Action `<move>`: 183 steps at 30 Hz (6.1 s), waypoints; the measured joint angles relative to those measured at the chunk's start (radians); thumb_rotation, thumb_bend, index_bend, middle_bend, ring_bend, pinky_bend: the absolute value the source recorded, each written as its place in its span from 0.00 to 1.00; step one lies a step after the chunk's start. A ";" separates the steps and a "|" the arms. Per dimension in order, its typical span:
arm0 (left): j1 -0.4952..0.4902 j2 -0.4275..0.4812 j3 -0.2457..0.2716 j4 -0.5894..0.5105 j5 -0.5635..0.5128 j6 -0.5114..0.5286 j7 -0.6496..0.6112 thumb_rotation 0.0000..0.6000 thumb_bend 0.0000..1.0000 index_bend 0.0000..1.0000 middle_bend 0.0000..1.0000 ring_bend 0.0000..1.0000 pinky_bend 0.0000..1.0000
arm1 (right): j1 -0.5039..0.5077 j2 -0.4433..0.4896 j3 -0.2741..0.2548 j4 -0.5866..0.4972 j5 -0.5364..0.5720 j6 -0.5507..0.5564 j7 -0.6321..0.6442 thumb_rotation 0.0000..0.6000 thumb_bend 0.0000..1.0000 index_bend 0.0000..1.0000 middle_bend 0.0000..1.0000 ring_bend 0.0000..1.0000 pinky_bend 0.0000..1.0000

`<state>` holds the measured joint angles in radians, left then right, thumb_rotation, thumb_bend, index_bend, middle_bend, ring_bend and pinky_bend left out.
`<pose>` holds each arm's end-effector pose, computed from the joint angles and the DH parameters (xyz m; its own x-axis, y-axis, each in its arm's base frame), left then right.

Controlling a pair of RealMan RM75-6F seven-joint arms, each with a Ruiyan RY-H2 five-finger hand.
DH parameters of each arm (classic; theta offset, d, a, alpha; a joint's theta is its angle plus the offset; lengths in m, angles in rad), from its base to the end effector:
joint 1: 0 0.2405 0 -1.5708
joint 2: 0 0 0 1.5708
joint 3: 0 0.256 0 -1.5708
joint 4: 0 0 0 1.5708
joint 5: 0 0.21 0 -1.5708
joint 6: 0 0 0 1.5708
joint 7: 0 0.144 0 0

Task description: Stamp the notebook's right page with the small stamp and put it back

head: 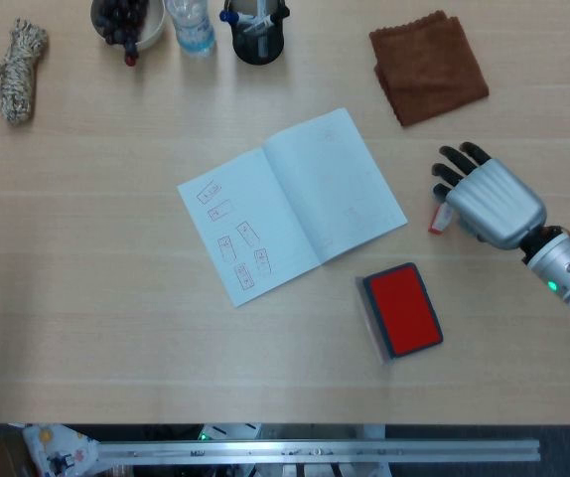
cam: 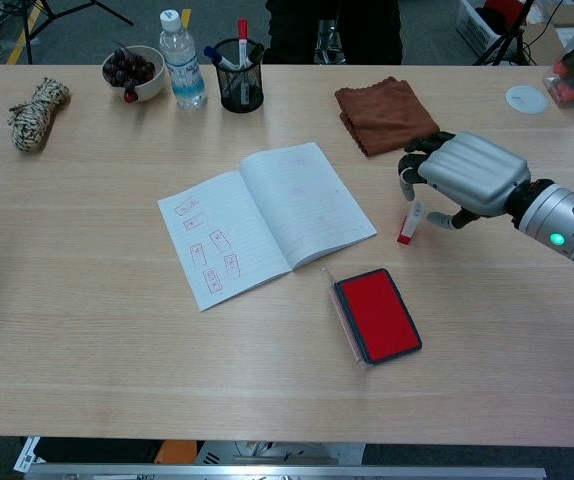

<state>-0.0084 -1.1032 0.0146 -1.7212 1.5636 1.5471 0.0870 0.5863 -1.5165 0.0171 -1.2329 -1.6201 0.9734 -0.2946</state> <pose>-0.2958 0.1433 0.1516 0.3931 0.0355 0.9188 0.9194 -0.0017 -0.3933 -0.2326 -0.3029 -0.0147 0.7794 -0.0973 0.6190 -0.5417 -0.6011 0.5876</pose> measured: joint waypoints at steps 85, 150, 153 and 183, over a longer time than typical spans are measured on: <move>0.006 -0.010 -0.007 0.052 -0.034 -0.015 -0.048 1.00 0.28 0.14 0.11 0.10 0.03 | 0.042 -0.056 -0.011 0.007 0.118 -0.041 -0.074 1.00 0.37 0.63 0.40 0.19 0.19; 0.021 -0.005 0.005 0.066 -0.023 -0.009 -0.070 1.00 0.28 0.14 0.11 0.10 0.03 | 0.186 -0.324 0.050 0.160 0.221 -0.083 -0.211 1.00 0.51 0.89 0.59 0.34 0.20; 0.021 -0.005 0.005 0.066 -0.023 -0.009 -0.072 1.00 0.28 0.14 0.11 0.10 0.03 | 0.186 -0.329 0.051 0.169 0.223 -0.085 -0.208 1.00 0.51 0.89 0.59 0.34 0.20; 0.025 -0.007 0.004 0.074 -0.023 -0.006 -0.080 1.00 0.28 0.14 0.11 0.10 0.03 | 0.185 -0.341 0.048 0.175 0.222 -0.092 -0.214 1.00 0.51 0.90 0.59 0.34 0.20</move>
<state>0.0162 -1.1102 0.0190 -1.6471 1.5410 1.5416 0.0074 0.7714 -1.8573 0.0653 -1.0580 -1.3980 0.8813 -0.5085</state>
